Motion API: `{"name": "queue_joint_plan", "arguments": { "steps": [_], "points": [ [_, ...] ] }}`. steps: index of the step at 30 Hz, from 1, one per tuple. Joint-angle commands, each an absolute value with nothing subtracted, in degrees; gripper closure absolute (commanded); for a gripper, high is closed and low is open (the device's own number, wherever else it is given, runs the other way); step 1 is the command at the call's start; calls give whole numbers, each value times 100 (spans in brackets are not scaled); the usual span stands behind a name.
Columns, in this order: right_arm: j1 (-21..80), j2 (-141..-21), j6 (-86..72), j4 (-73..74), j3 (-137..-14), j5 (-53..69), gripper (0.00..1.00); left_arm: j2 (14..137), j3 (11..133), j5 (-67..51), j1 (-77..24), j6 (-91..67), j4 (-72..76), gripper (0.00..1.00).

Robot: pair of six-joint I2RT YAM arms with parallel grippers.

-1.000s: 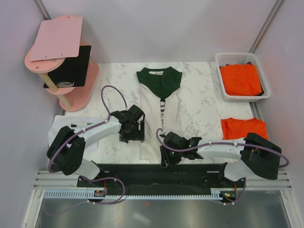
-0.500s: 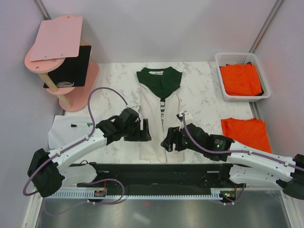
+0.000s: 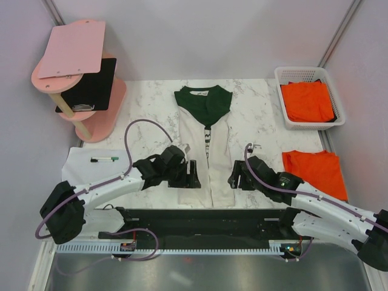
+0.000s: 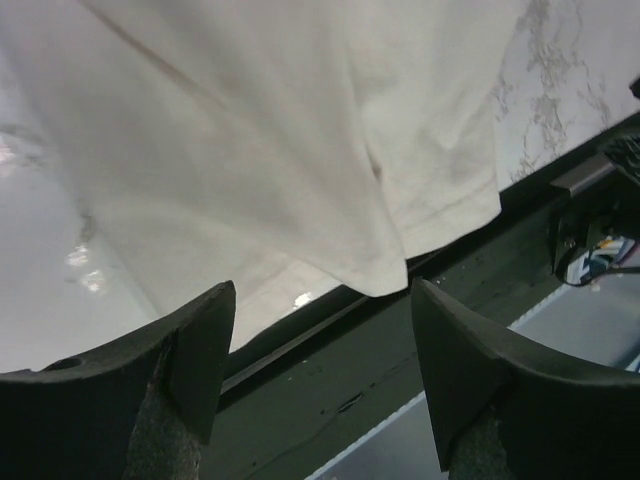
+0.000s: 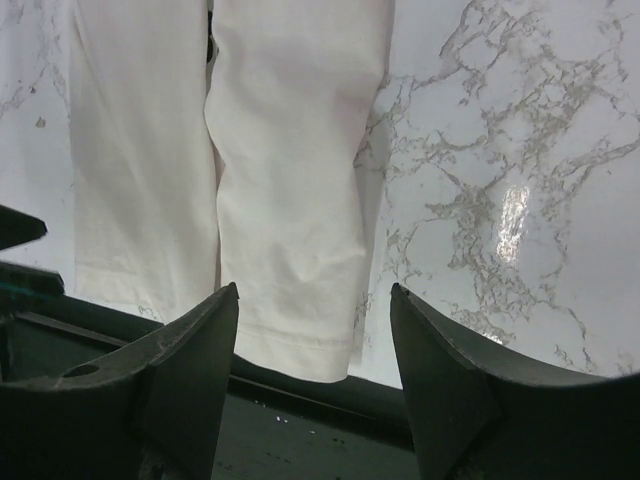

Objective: Fold and stack the t-shirts

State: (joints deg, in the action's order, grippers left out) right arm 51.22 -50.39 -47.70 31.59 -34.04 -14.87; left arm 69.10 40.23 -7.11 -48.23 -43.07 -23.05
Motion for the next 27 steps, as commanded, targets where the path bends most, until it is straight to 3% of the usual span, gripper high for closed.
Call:
{"name": "queue_joint_plan", "arguments": {
  "steps": [1, 7, 27],
  "points": [
    [4966, -5282, -4615, 2883, -3366, -1292, 31, 7722, 4709, -1011, -5561, -4509, -1644, 24],
    [4878, -5555, -4562, 2558, -3287, -1169, 30, 8516, 5150, -853, -6222, -4737, -1372, 27],
    [4579, -5511, -4438, 2400, -2997, -940, 30, 9351, 5001, -1186, -6504, -5028, -562, 45]
  ]
}}
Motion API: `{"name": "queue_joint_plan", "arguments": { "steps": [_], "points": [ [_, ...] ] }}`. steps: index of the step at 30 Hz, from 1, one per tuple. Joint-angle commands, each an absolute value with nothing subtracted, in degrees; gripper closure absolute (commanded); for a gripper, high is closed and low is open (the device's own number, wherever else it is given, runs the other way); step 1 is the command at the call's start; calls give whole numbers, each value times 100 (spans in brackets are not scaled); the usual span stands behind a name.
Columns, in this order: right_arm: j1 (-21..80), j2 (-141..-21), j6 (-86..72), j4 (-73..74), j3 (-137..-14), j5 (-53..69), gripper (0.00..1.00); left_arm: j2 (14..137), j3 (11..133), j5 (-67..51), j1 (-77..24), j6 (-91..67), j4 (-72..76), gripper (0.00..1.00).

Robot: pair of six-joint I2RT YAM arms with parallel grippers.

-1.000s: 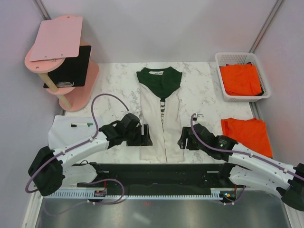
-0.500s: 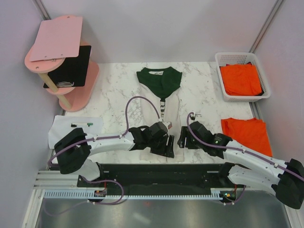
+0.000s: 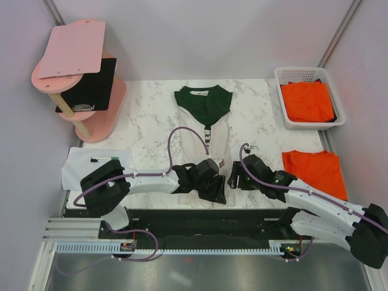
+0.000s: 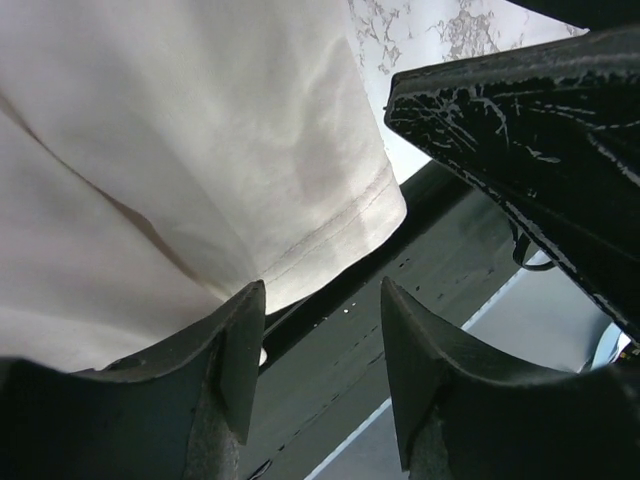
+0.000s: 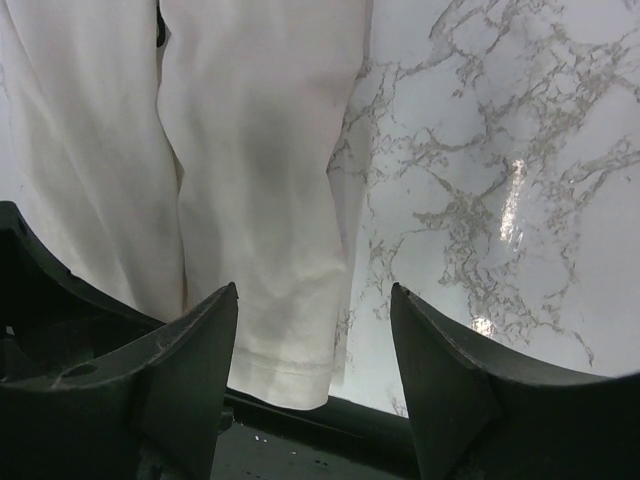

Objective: Fold and stack the t-shirts

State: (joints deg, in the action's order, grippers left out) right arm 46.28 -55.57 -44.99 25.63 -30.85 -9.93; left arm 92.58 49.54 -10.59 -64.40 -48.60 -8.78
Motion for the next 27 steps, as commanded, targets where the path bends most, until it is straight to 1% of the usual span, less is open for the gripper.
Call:
{"name": "queue_joint_plan", "arguments": {
  "steps": [1, 8, 13, 16, 19, 20, 22, 23, 24, 27],
  "points": [
    [4562, -5511, -4438, 2382, -2980, -923, 30, 9378, 5001, -1178, -6504, -5027, -580, 45],
    [4491, -5493, -4412, 2382, -2936, -888, 30, 9369, 4983, -958, -6530, -5010, -975, 46],
    [4439, -5537, -4403, 2294, -2874, -817, 30, 9457, 5010, -712, -6574, -4983, -1283, 44],
    [4447, -5546, -4395, 2250, -2857, -765, 30, 9606, 5054, -651, -6600, -4992, -1283, 45],
    [4421, -5537, -4395, 2259, -2830, -756, 30, 9843, 5176, -633, -6644, -4992, -1310, 54],
    [4412, -5511, -4403, 2259, -2821, -756, 30, 9905, 5220, -642, -6662, -4983, -1318, 65],
    [4395, -5485, -4403, 2259, -2804, -738, 30, 10072, 5317, -650, -6680, -4983, -1327, 81],
    [4403, -5476, -4395, 2259, -2795, -730, 30, 10090, 5352, -650, -6697, -4992, -1327, 94],
    [4395, -5467, -4395, 2259, -2778, -721, 30, 10090, 5361, -633, -6715, -5001, -1353, 98],
    [4386, -5423, -4421, 2250, -2734, -712, 30, 9967, 5379, -536, -6750, -5018, -1484, 98]
  ]
}}
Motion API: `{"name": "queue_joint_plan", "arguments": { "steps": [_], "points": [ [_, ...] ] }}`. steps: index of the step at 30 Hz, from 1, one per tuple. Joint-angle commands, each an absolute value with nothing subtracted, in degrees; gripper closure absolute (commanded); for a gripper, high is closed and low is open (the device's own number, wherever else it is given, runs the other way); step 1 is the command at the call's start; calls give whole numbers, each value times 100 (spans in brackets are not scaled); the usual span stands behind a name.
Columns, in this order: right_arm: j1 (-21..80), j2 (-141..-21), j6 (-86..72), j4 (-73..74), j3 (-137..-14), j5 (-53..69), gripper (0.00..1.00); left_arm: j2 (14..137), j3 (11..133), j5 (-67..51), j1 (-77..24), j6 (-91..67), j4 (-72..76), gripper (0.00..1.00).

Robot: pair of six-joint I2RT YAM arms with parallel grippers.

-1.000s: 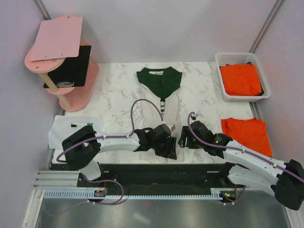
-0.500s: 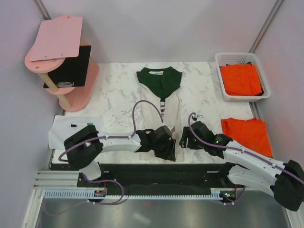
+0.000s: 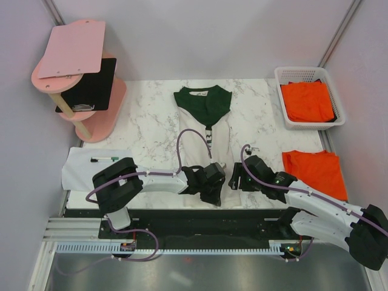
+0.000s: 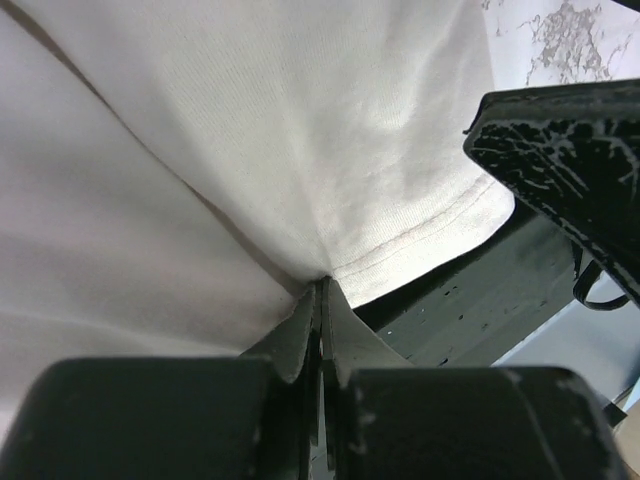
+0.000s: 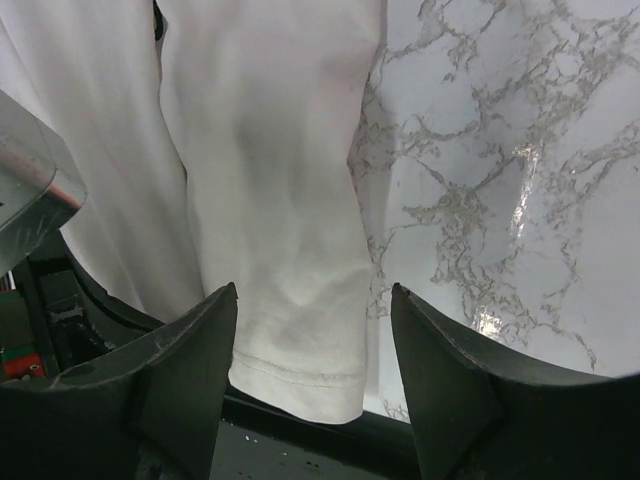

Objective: Fold and stack the t-shirts

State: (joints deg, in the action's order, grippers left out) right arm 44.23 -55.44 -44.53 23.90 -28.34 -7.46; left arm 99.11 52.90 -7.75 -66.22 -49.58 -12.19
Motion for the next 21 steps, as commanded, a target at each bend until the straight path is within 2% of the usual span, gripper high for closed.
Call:
{"name": "queue_joint_plan", "arguments": {
  "steps": [1, 16, 19, 20, 21],
  "points": [
    [4386, -5414, -4421, 2250, -2725, -703, 30, 9828, 5370, -493, -6741, -5019, -1529, 98],
    [4333, -5379, -4482, 2250, -2637, -607, 28, 8684, 5475, 298, -6750, -4931, -2390, 98],
    [4245, -5344, -4614, 2250, -2523, -423, 22, 8438, 5484, 649, -6715, -5070, -2776, 78],
    [4210, -5326, -4640, 2250, -2488, -370, 20, 8350, 5397, 798, -6663, -5097, -2960, 61],
    [4149, -5291, -4684, 2215, -2409, -300, 19, 8167, 5318, 826, -6610, -5106, -3014, 51]
  ]
}}
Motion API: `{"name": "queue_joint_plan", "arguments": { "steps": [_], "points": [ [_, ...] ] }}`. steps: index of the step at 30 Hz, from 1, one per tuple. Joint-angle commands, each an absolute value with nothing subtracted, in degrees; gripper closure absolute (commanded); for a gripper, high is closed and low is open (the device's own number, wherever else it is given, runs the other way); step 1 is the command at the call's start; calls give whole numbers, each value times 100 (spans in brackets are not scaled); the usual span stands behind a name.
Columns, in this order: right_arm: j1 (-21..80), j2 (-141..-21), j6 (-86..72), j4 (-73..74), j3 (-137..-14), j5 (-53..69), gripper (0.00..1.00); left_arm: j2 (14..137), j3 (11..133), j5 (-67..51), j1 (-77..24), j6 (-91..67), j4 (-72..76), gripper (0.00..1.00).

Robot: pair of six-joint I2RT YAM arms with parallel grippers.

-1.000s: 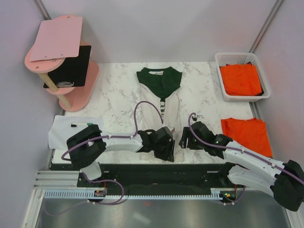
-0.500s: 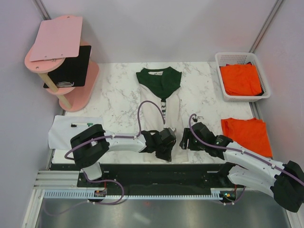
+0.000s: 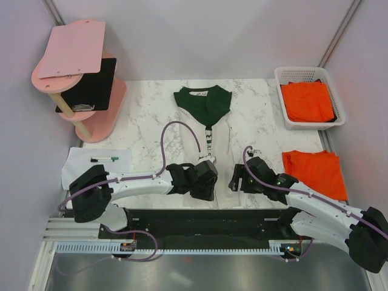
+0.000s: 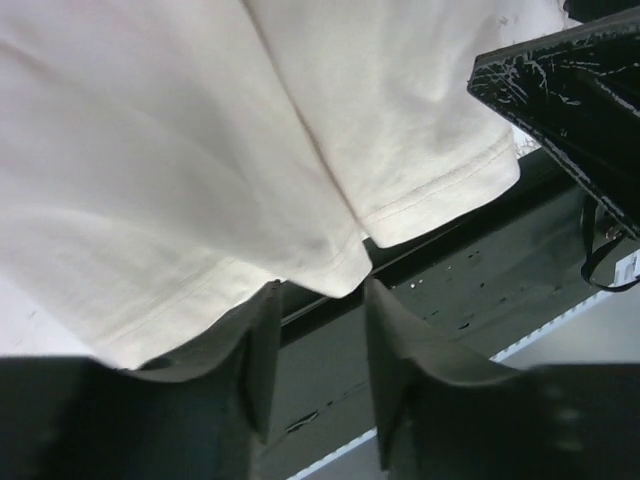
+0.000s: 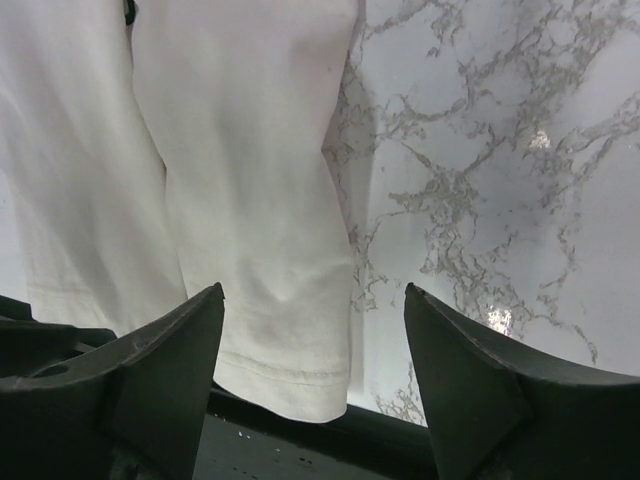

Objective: Fold and stack the t-shirts

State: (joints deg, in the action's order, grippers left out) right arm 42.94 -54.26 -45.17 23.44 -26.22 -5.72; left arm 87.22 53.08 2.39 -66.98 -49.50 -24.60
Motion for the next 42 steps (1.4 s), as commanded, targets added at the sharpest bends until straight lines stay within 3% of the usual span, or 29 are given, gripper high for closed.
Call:
{"name": "queue_joint_plan", "arguments": {
  "steps": [1, 2, 4, 7, 13, 18, 23, 26, 27, 29, 31, 34, 35, 37, 38, 42],
  "points": [
    [4096, -5256, -4702, 2197, -2365, -221, 19, 8035, 5091, 835, -6548, -5150, -3049, 45],
    [4052, -5230, -4728, 2171, -2286, -89, 19, 7903, 4941, 809, -6356, -5168, -3059, 34],
    [3938, -5133, -4772, 2110, -2206, -9, 20, 7411, 4451, 774, -6136, -5229, -3050, 22],
    [3824, -5028, -4842, 2013, -2092, 263, 20, 6666, 3765, 415, -5556, -5160, -2866, 14],
    [3735, -5159, -5132, 1302, -1706, 904, 26, 5775, 2787, -483, -4570, -5054, -2128, 13],
    [3735, -5554, -5449, 931, -1547, 1440, 37, 6292, 2769, -878, -4588, -5106, -1881, 18],
    [3735, -5494, -5485, 1457, -1529, 1608, 39, 6573, 2733, -1098, -4605, -5168, -1679, 19],
    [3735, -5248, -5414, 1861, -1477, 1643, 40, 6732, 2742, -1169, -4676, -5168, -1635, 28],
    [3727, -5177, -5405, 1933, -1450, 1661, 40, 6863, 2760, -1186, -4684, -5159, -1617, 37],
    [3735, -4959, -5431, 2048, -1328, 1722, 40, 7013, 2768, -1283, -4763, -5168, -1530, 45],
    [3727, -4791, -5493, 2039, -1187, 1766, 42, 7250, 2839, -1309, -4860, -5177, -1512, 62],
    [3735, -4729, -5537, 1812, -1064, 1863, 56, 7462, 2979, -1336, -4957, -5168, -1512, 88],
    [3727, -4737, -5555, 1697, -1029, 1985, 72, 7479, 3006, -1336, -4966, -5177, -1512, 94],
    [3735, -4755, -5563, 1487, -1063, 2065, 95, 7410, 3085, -1292, -4992, -5185, -1564, 98],
    [3735, -4746, -5537, 1459, -1107, 2100, 100, 7348, 3120, -1257, -4992, -5194, -1643, 98],
    [3735, -4615, -5213, 1897, -1660, 1856, 100, 6988, 3426, -880, -4992, -5177, -2205, 98]
  ]
}}
